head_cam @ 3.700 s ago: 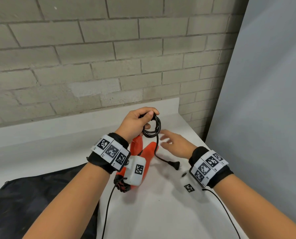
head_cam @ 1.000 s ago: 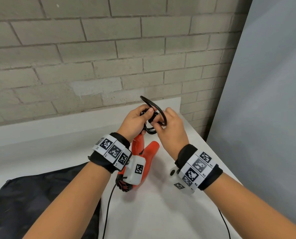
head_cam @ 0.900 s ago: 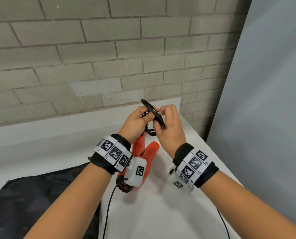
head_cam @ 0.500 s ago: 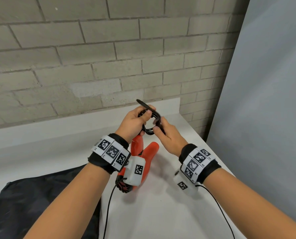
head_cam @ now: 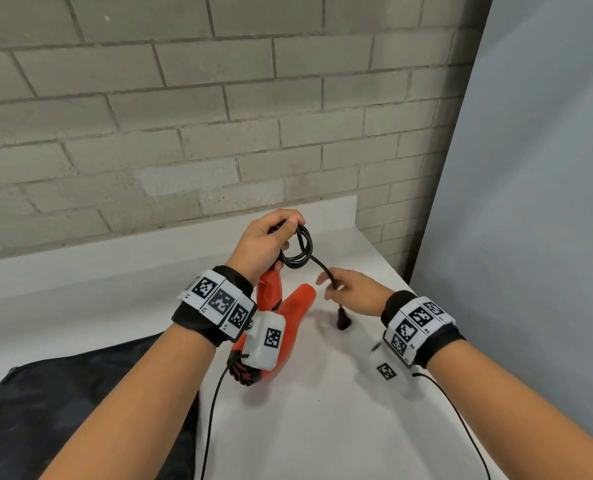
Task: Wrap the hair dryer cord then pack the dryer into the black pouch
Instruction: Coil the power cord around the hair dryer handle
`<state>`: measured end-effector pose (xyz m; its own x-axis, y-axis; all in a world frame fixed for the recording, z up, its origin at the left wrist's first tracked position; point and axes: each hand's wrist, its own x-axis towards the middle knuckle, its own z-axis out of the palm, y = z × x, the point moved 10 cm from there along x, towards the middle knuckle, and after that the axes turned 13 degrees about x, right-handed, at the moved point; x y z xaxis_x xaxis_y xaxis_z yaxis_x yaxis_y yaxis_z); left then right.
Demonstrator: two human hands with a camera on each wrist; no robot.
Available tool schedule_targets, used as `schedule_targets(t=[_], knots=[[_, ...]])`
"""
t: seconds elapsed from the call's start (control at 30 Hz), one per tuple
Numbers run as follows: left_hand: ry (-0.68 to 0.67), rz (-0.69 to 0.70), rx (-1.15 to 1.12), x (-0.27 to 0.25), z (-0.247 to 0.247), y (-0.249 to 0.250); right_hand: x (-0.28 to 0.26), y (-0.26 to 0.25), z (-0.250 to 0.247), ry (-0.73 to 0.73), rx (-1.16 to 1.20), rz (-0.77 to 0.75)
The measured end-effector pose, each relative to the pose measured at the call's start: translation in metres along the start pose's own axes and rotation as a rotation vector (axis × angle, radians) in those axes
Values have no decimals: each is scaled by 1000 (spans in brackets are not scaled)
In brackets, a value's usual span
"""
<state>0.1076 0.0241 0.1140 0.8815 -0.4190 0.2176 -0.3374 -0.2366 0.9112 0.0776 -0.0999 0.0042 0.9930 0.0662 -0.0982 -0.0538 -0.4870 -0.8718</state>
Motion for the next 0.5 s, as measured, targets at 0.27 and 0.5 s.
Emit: schedule_targets(t=[0.27, 0.5], knots=[[-3, 47, 22, 0, -2, 3, -8, -49, -57, 403, 242, -192], [-63, 34, -34, -4, 10, 6, -33, -97, -104, 648, 154, -356]])
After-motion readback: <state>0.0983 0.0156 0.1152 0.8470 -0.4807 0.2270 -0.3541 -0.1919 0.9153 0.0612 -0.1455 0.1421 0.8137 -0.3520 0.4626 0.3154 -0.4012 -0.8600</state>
